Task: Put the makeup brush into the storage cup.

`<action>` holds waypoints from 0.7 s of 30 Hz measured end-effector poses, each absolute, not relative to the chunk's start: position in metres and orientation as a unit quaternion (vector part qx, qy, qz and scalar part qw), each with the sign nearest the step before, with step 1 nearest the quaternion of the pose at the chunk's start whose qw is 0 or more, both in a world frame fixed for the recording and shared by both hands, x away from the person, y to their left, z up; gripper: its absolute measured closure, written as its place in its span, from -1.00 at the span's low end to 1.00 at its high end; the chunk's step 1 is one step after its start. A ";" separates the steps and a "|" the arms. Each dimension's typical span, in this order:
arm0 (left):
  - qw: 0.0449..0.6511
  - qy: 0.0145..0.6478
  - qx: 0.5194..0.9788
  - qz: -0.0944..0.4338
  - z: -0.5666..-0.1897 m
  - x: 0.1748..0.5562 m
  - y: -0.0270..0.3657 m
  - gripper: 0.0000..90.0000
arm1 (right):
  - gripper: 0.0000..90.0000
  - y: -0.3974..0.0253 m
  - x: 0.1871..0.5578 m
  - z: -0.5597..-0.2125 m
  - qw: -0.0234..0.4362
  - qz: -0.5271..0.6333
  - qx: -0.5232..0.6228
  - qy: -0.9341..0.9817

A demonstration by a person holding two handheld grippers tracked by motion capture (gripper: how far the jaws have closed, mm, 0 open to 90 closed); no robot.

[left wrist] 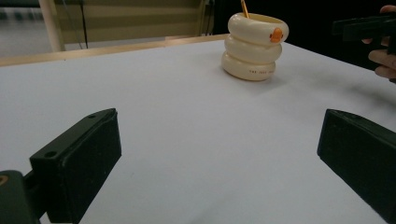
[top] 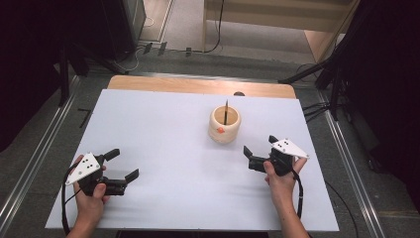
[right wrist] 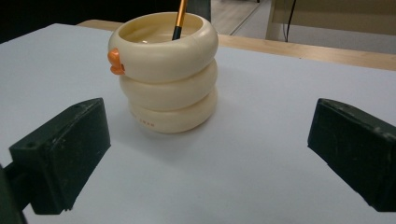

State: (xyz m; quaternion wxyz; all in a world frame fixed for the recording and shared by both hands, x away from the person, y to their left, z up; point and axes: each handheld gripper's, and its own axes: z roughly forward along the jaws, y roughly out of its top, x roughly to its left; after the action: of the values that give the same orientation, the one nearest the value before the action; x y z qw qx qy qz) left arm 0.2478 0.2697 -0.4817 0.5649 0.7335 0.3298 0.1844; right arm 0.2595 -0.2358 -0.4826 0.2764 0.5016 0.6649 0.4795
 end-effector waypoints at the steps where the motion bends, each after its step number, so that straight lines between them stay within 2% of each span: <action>1: 0.565 0.330 0.734 0.184 -0.482 0.248 0.270 -1.00 | -1.00 -0.237 0.258 -0.483 0.276 0.480 0.503 0.664; 21: 0.567 0.328 0.733 0.184 -0.481 0.246 0.269 -1.00 | -1.00 -0.263 0.234 -0.495 0.276 0.471 0.511 0.664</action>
State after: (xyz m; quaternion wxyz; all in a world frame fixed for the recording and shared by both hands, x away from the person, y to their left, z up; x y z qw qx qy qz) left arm 0.2465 0.2693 -0.4809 0.5673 0.7326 0.3277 0.1844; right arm 0.2344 -0.2627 -0.4951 0.2760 0.5106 0.6641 0.4713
